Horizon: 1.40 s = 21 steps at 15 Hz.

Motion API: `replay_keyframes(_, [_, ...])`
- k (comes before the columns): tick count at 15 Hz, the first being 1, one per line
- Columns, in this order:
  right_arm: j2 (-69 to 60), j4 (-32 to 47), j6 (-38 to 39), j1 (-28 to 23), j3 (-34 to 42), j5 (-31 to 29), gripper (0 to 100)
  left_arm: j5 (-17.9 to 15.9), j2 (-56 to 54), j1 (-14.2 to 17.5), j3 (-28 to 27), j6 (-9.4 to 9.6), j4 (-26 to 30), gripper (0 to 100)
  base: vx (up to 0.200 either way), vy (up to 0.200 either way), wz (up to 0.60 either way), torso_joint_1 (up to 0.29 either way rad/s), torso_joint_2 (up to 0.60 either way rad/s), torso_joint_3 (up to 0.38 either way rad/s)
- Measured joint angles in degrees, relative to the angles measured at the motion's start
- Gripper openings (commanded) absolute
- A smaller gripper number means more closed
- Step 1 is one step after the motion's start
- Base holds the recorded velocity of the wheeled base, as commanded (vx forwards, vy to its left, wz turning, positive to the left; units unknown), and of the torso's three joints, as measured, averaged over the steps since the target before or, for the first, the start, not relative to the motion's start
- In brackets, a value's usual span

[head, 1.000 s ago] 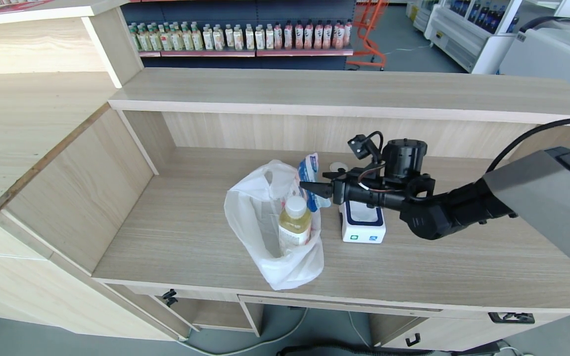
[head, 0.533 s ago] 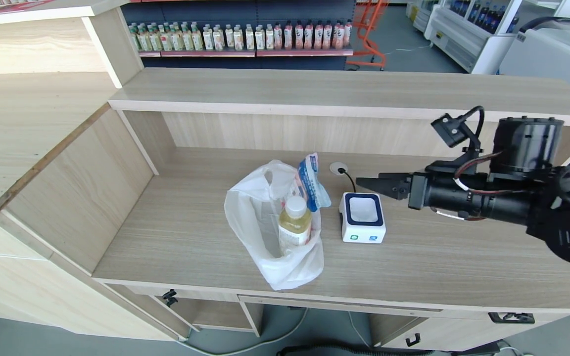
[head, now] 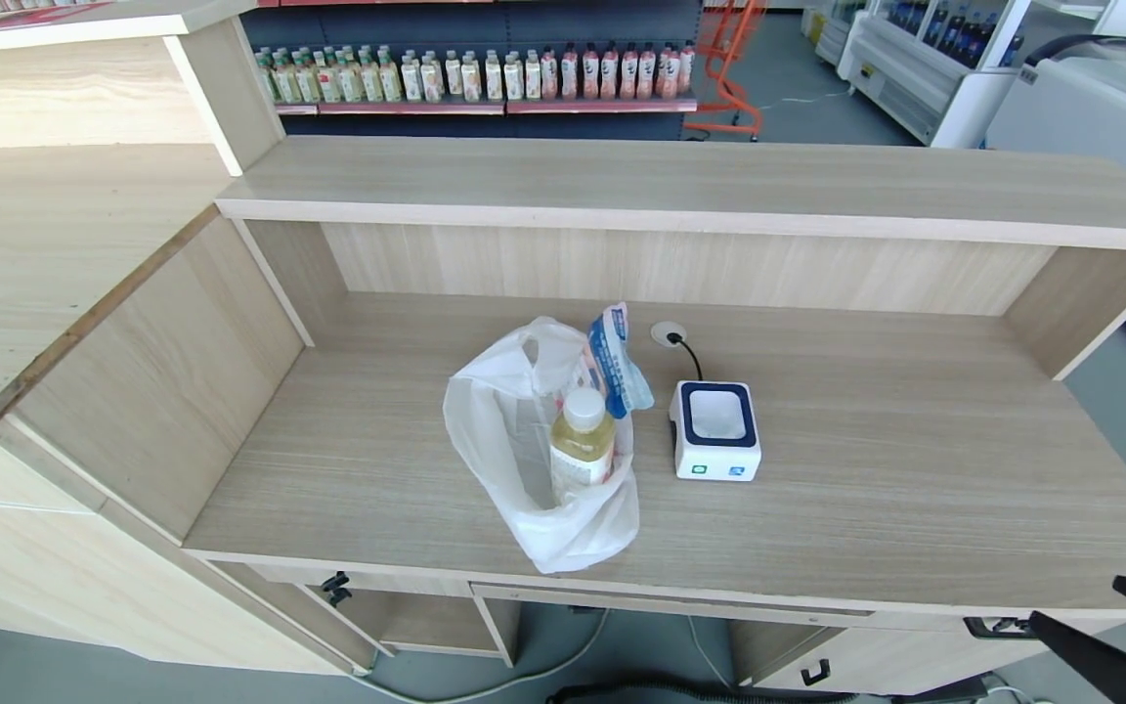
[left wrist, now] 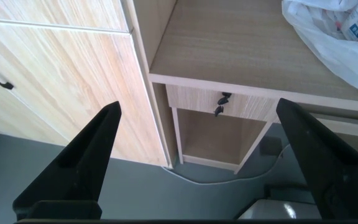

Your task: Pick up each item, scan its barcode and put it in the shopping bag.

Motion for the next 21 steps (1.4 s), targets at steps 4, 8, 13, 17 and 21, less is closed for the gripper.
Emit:
replay_keyframes(4, [-27.15, 10.81, -1.01, -0.2, 6.95, -4.9, 100, 0.0, 0.0, 0.0, 0.0, 0.0, 0.0, 100, 0.0, 0.0, 0.0, 0.0, 0.0, 0.0])
replay_keyframes(8, [-38.79, 12.65, -0.77, -1.58, 9.42, -7.39, 100, -0.01, 0.0, 0.0, 0.0, -0.07, 0.01, 100, 0.0, 0.0, 0.0, 0.0, 0.0, 0.0])
replay_keyframes(13, [-41.51, 12.59, 1.39, -1.74, 9.62, -7.34, 0, 0.0, 0.0, 0.0, 0.0, -0.07, 0.0, 100, 0.0, 0.0, 0.0, 0.0, 0.0, 0.0])
replay_keyframes(17, [-41.75, 12.48, 1.96, -1.72, 9.64, -7.45, 0, -0.04, 0.0, 0.0, 0.0, -0.1, 0.0, 100, 0.0, 0.0, 0.0, 0.0, 0.0, 0.0])
replay_keyframes(21, [-41.8, 12.46, 1.96, -1.72, 9.64, -7.47, 0, 0.05, 0.0, 0.0, 0.0, -0.27, 0.0, 100, 0.0, 0.0, 0.0, 0.0, 0.0, 0.0])
